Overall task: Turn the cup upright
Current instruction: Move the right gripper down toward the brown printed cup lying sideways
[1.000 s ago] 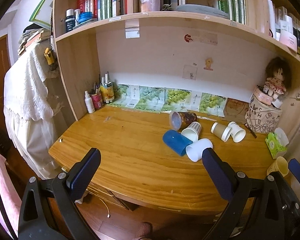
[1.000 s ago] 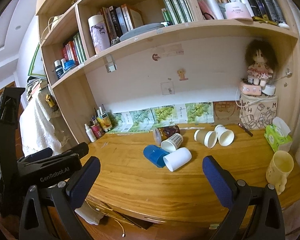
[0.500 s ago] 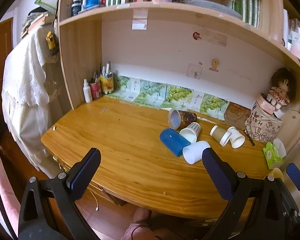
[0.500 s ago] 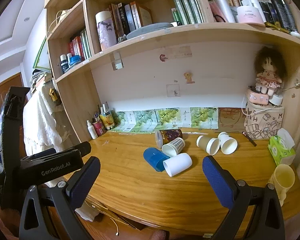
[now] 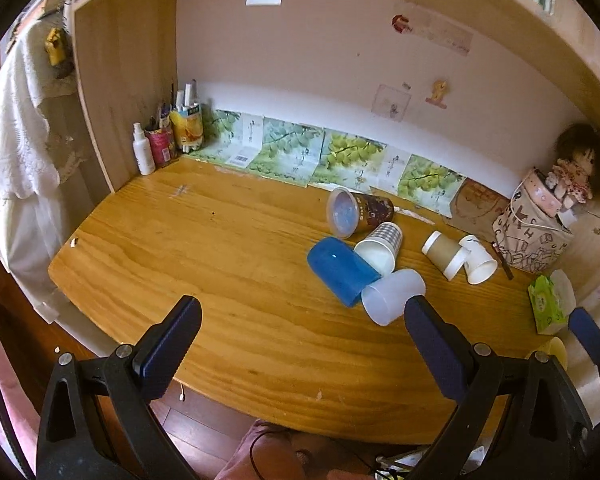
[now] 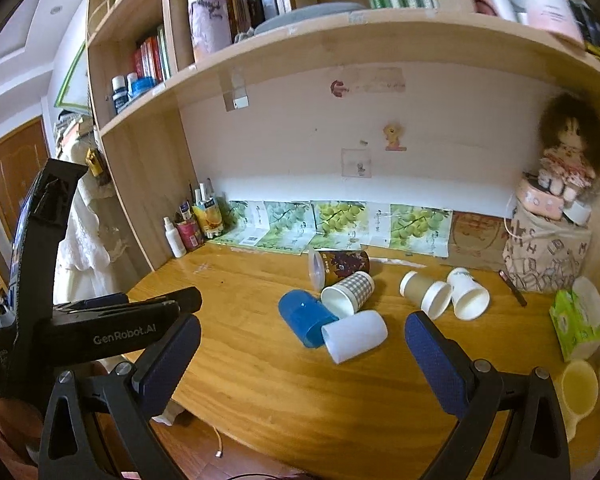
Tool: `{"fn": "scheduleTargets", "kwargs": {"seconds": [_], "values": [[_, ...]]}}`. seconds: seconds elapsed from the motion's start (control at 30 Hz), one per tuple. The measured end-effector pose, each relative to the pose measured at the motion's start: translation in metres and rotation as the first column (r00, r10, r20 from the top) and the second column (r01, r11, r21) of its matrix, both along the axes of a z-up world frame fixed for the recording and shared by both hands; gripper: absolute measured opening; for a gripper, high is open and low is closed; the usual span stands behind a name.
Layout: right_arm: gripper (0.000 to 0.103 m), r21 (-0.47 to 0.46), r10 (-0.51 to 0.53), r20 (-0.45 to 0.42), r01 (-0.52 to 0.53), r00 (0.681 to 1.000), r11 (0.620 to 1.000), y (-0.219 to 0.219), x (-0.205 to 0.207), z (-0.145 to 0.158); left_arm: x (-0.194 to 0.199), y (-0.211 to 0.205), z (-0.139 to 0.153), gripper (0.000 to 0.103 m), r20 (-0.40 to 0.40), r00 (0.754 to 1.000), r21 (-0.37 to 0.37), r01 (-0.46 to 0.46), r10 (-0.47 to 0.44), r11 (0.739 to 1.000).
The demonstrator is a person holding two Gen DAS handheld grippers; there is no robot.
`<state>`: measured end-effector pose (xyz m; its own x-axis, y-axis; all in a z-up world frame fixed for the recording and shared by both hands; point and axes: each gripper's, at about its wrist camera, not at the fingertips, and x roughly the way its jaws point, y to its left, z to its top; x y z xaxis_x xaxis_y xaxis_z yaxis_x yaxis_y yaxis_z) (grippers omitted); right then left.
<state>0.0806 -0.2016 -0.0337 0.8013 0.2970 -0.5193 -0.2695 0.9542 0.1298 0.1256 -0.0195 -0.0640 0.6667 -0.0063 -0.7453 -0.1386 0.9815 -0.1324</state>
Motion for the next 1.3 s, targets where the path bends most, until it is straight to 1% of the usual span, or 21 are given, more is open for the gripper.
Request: {"fn": "scheduleTargets", "kwargs": {"seconds": [0.1,0.3,0.5,0.6,0.7,0.83,0.9,1.0,1.17,1.27,1.3], "values": [[0.102,-0.032,0.041,-0.008,-0.041,0.999,0.999,0.007,0.024,-0.001,0.020,0.005,-0.004,0.102,-0.033,0.999,-0.008,0.005,-0.005,1.000],[0.102,-0.116,0.080,0.013,-0.078,0.997,0.990,0.018,0.067,0.001,0.062,0.015,-0.013,0.102,-0.080,0.997,-0.032,0.013,-0.016,0.999],[0.102,-0.235,0.134,0.014,-0.127,0.991,0.964,0.028,0.113,0.002,0.104,0.021,-0.024,0.102,-0.129,0.990,-0.079,0.041,-0.051,0.996],[0.102,-0.295,0.175,-0.001,-0.168,0.985,0.941,0.034,0.137,-0.001,0.122,0.023,-0.030,0.102,-0.156,0.986,-0.100,0.048,-0.064,0.994],[0.102,-0.362,0.211,-0.014,-0.201,0.977,0.910,0.041,0.157,-0.005,0.138,0.026,-0.037,0.102,-0.177,0.981,-0.122,0.054,-0.075,0.991],[0.102,-0.439,0.275,-0.037,-0.263,0.961,0.859,0.046,0.185,-0.011,0.157,0.027,-0.047,0.102,-0.220,0.971,-0.137,0.067,-0.097,0.988],[0.102,-0.477,0.314,-0.051,-0.299,0.948,0.827,0.049,0.197,-0.014,0.164,0.028,-0.053,0.102,-0.243,0.964,-0.155,0.067,-0.104,0.986],[0.102,-0.541,0.373,-0.077,-0.354,0.924,0.763,0.053,0.215,-0.024,0.175,0.028,-0.062,0.102,-0.271,0.953,-0.175,0.093,-0.139,0.980],[0.102,-0.603,0.450,-0.118,-0.424,0.885,0.676,0.061,0.239,-0.040,0.189,0.025,-0.070,0.102,-0.269,0.944,-0.190,0.140,-0.189,0.972],[0.102,-0.626,0.495,-0.156,-0.473,0.855,0.620,0.063,0.252,-0.053,0.200,0.025,-0.076,0.102,-0.259,0.936,-0.225,0.182,-0.239,0.957],[0.102,-0.633,0.503,-0.162,-0.481,0.849,0.607,0.064,0.255,-0.056,0.205,0.025,-0.078,0.102,-0.258,0.931,-0.236,0.198,-0.257,0.952]]}}
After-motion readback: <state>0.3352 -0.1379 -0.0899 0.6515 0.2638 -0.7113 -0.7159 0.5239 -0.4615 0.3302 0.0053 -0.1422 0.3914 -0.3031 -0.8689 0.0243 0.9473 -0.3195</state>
